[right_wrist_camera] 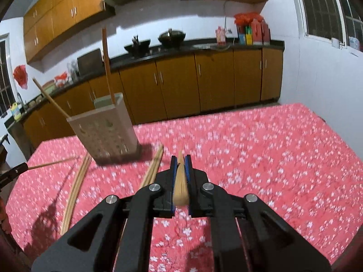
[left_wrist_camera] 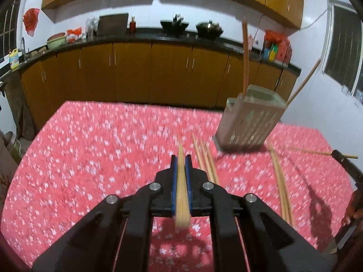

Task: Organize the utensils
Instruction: 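Raise the left tool's chopstick over the holder while the right tool carries its chopstick, then open the left tool into the holder while the right tool drops its chopstick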

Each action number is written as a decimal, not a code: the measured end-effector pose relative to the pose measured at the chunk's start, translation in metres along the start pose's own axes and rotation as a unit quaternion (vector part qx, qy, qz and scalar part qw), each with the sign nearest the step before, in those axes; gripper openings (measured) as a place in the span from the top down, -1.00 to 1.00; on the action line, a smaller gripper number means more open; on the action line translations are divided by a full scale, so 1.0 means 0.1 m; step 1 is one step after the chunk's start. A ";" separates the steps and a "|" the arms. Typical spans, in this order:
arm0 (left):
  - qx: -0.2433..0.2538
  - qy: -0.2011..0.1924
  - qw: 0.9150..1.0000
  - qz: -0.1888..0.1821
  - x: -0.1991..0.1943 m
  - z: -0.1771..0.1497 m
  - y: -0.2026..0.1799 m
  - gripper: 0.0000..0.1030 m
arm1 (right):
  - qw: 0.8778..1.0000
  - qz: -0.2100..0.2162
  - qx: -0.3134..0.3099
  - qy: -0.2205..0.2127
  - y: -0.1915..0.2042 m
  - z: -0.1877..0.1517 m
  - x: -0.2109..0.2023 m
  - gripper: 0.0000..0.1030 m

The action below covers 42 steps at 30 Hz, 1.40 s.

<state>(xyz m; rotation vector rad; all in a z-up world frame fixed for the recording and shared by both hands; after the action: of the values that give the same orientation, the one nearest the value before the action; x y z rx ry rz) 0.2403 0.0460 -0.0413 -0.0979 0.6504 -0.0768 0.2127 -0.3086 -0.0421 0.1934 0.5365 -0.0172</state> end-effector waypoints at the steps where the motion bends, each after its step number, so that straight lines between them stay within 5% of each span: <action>1: -0.002 -0.007 1.000 -0.001 -0.03 0.04 -0.02 0.85 | 1.000 0.001 0.000 -0.004 0.00 0.03 -0.02 0.86; 19: 0.012 -0.065 0.998 -0.021 -0.37 0.53 -0.17 0.85 | 0.999 0.018 -0.009 -0.042 0.12 0.41 -0.19 0.86; 33: 0.040 -0.127 0.983 -0.124 -1.00 1.16 -0.83 0.85 | 0.982 0.135 -0.025 -0.132 0.80 1.29 -0.79 0.86; 42: 0.052 -0.178 0.977 -0.109 -0.97 1.62 -1.11 0.85 | 0.976 0.117 -0.054 -0.174 1.15 1.58 -0.60 0.86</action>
<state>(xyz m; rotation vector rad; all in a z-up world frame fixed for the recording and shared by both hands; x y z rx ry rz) 0.2576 -0.0438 0.1576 -0.0798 0.2749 -0.2971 0.2491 -0.2279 0.1420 0.1424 0.1610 0.2036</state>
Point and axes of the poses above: each gripper's, at about its wrist camera, not at the fingertips, and x roughly the way its jaws point, y to its left, z to its top, the point moved 9 cm from there along x, roughly the way its jaws point, and after that the axes turned 1 degree about z, right-handed, at the moved point
